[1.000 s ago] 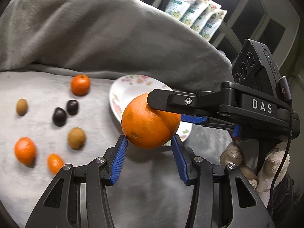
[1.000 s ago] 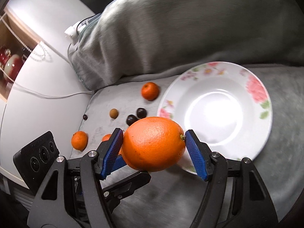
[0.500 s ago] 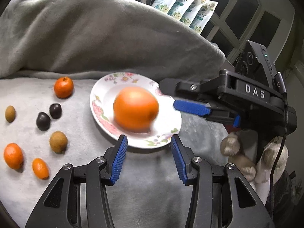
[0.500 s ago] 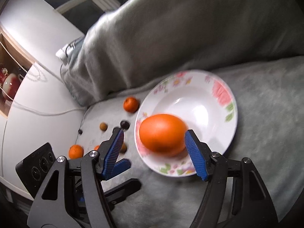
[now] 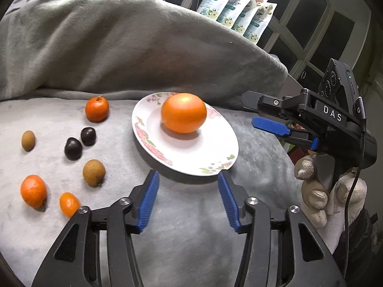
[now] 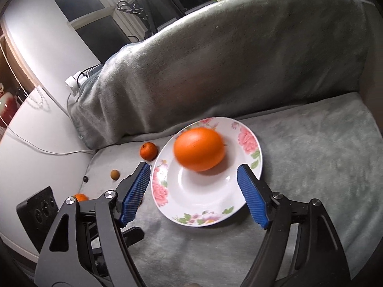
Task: Organize fruits
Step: 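Move the right gripper to a dark plum and close on it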
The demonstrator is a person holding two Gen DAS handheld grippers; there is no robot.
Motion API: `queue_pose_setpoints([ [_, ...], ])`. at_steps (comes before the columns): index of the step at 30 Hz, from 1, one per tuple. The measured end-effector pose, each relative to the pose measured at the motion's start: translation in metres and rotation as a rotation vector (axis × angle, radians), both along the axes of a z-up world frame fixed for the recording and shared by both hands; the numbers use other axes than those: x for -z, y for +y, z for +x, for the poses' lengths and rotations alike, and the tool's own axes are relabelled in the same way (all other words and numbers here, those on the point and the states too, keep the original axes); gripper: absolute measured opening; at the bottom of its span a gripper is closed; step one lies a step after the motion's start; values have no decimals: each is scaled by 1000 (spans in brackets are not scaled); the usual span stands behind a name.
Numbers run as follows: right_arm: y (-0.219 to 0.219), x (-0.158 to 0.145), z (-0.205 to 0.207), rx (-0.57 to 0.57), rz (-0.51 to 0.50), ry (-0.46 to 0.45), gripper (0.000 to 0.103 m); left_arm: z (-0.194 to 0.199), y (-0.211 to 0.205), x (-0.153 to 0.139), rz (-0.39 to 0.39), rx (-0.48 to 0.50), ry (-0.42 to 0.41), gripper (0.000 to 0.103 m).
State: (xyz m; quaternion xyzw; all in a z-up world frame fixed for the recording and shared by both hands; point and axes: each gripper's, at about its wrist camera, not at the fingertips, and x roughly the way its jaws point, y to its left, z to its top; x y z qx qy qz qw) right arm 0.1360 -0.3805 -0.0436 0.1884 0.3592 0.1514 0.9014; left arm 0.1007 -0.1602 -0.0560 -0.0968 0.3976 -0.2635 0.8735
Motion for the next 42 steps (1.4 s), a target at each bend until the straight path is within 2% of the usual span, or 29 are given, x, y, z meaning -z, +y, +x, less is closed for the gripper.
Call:
queue_pose_setpoints([
  [1, 1, -1, -2, 1, -6, -7, 82, -2, 2, -1, 2, -1, -6, 59],
  [3, 4, -3, -6, 5, -28, -25, 90, -5, 6, -2, 11, -9, -17, 60],
  [6, 11, -5, -8, -3, -66, -37, 94, -10, 18, -2, 32, -29, -28, 60],
  [13, 34, -8, -13, -55, -156, -53, 94, -24, 60, 0, 95, -104, -55, 60],
  [20, 53, -11, -11, -121, -151, -65, 94, -29, 98, 3, 131, -194, -56, 60],
  [27, 87, -14, -11, -215, -188, -89, 93, -26, 122, 11, 129, -248, -37, 59],
  [31, 109, -14, -7, -270, -211, -83, 86, -24, 128, 16, 119, -257, -23, 57],
  [39, 150, -4, 15, -345, -247, -31, 61, -19, 139, 23, 99, -269, 2, 49],
  [42, 159, 2, 27, -362, -235, 2, 58, -16, 142, 25, 92, -272, 6, 45],
])
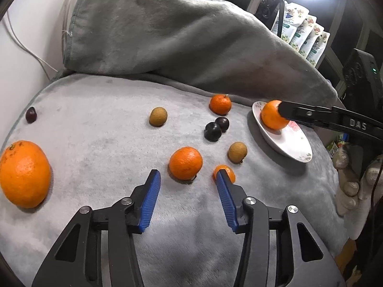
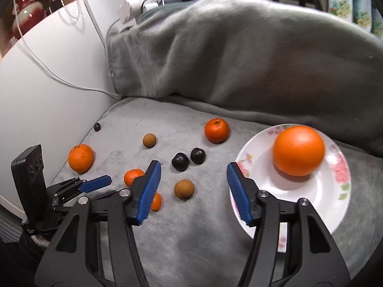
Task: Organize fruits
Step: 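Move the right gripper to a dark plum and close on it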
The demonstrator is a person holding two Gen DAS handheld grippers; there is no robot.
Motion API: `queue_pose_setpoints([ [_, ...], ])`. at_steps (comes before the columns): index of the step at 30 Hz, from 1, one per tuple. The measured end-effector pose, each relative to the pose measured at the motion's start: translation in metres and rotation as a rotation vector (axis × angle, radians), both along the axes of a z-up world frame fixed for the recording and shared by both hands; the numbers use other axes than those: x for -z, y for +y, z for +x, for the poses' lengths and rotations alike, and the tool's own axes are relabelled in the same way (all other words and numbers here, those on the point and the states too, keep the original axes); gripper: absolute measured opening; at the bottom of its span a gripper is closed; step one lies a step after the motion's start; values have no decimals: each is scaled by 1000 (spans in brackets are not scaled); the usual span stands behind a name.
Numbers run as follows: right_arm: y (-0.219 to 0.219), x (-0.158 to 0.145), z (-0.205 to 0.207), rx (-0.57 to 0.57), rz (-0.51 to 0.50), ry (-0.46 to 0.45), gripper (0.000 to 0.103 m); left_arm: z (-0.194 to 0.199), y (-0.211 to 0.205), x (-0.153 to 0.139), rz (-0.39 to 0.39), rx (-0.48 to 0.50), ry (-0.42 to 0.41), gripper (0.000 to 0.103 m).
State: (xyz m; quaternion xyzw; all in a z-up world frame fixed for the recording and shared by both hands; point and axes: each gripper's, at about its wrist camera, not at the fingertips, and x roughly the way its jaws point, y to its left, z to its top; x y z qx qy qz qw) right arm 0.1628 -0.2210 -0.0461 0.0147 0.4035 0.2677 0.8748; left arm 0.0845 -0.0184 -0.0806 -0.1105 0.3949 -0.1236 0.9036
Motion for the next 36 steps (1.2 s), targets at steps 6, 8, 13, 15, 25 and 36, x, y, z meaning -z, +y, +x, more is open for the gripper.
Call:
queue_pose_setpoints([
  [6, 16, 11, 22, 1, -43, 43, 48, 3, 3, 3, -4, 6, 4, 42],
  [8, 23, 14, 30, -7, -65, 52, 46, 5, 4, 4, -7, 9, 9, 41],
  [13, 35, 27, 51, -36, -74, 123, 38, 10, 3, 7, -11, 17, 16, 40],
  [15, 38, 32, 59, -37, -69, 151, 37, 11, 2, 7, -9, 20, 15, 39],
  [25, 41, 52, 81, -25, -61, 239, 33, 17, 1, 11, -2, 24, 15, 39],
  [36, 39, 57, 86, -12, -71, 262, 32, 26, -6, 20, 23, 32, 34, 39],
])
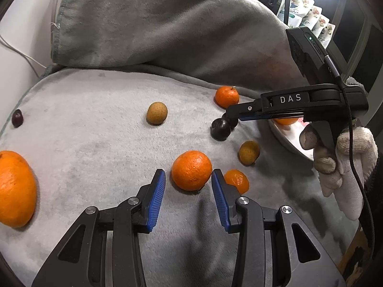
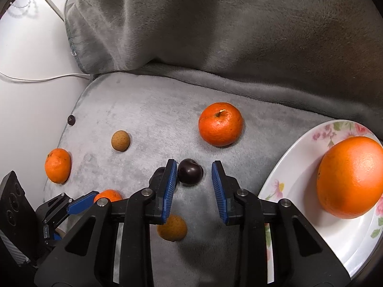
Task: Organize fruits
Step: 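Move the right gripper to a dark plum and close on it, then carry the plum to the plate and release it while the left gripper places a mandarin there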
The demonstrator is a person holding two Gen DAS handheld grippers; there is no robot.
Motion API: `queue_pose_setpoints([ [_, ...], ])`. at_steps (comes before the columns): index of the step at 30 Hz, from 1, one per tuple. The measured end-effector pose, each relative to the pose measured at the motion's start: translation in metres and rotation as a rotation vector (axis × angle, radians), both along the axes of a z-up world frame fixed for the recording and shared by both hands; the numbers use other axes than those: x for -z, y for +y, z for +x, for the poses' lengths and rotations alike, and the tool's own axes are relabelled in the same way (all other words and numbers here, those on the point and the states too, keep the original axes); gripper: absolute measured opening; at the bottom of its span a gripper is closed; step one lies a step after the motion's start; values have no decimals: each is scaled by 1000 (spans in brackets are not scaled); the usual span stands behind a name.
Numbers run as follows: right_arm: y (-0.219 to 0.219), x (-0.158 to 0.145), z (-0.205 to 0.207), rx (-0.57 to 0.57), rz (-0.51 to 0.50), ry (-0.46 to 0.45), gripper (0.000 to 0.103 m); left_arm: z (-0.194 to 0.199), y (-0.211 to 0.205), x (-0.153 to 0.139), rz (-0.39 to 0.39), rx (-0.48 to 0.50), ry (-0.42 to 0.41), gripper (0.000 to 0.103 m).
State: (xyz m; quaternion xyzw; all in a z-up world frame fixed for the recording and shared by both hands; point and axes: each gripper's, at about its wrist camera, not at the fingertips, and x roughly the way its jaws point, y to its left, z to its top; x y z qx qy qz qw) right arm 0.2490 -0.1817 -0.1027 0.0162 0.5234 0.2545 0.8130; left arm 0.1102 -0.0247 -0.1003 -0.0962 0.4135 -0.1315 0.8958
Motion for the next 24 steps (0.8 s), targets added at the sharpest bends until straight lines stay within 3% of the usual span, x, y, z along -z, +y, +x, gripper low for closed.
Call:
queue_pose_setpoints([
  [5, 2, 2, 1, -4, 4, 9, 32, 7, -5, 2, 3, 10, 14, 39],
  [8, 7, 4, 1, -12, -6, 12, 25, 10, -9, 3, 10, 14, 13, 39],
  [10, 9, 4, 0, -14, -13, 6, 25, 10, -11, 4, 8, 19, 12, 35],
  [24, -1, -6, -9, 8, 24, -33, 23, 4, -5, 1, -4, -10, -9, 33],
])
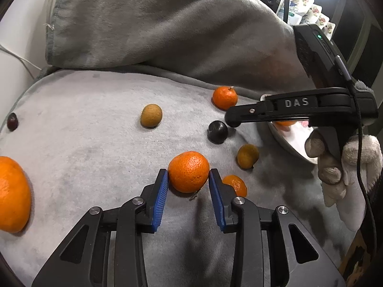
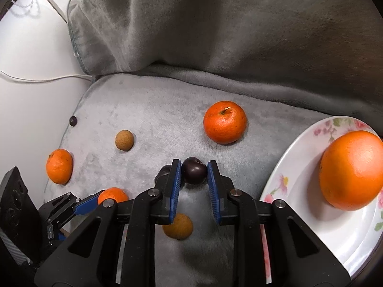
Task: Organize fruits
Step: 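Carry the plum to the plate and release it while the left gripper places a mandarin there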
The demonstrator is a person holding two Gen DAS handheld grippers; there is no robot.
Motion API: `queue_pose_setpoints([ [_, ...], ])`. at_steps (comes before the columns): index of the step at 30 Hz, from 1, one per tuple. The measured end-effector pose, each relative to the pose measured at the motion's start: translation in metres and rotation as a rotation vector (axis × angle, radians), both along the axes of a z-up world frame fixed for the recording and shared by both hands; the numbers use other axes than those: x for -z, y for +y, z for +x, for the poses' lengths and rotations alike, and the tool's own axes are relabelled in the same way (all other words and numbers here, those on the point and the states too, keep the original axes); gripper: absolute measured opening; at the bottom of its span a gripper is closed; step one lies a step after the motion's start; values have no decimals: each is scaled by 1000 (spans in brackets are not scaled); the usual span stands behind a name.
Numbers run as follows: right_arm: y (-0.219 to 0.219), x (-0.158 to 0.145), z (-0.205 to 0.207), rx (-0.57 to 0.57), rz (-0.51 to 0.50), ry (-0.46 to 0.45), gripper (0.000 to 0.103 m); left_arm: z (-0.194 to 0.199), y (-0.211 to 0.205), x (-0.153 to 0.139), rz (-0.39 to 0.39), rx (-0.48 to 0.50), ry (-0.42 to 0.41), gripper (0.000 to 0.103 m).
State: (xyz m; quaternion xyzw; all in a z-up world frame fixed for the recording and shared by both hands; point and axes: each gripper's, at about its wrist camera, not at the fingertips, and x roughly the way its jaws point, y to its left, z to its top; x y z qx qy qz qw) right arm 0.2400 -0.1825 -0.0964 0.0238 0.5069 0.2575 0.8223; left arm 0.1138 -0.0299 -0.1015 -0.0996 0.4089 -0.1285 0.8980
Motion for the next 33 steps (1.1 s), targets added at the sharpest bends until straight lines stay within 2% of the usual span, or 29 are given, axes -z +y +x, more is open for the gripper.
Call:
queue_pose_setpoints([
  [10, -20, -25, -30, 16, 34, -84, 23, -17, 7, -14, -34, -29, -28, 33],
  [19, -67, -52, -71, 73, 67, -177, 23, -21, -14, -32, -69, 19, -70, 33],
  [25, -108, -58, -91, 136, 77, -206, 23, -16, -38, -41, -89, 63, -88, 33],
  [33, -153, -49, -105, 214, 51, -207, 23, -12, -69, -49, -113, 118, -95, 33],
])
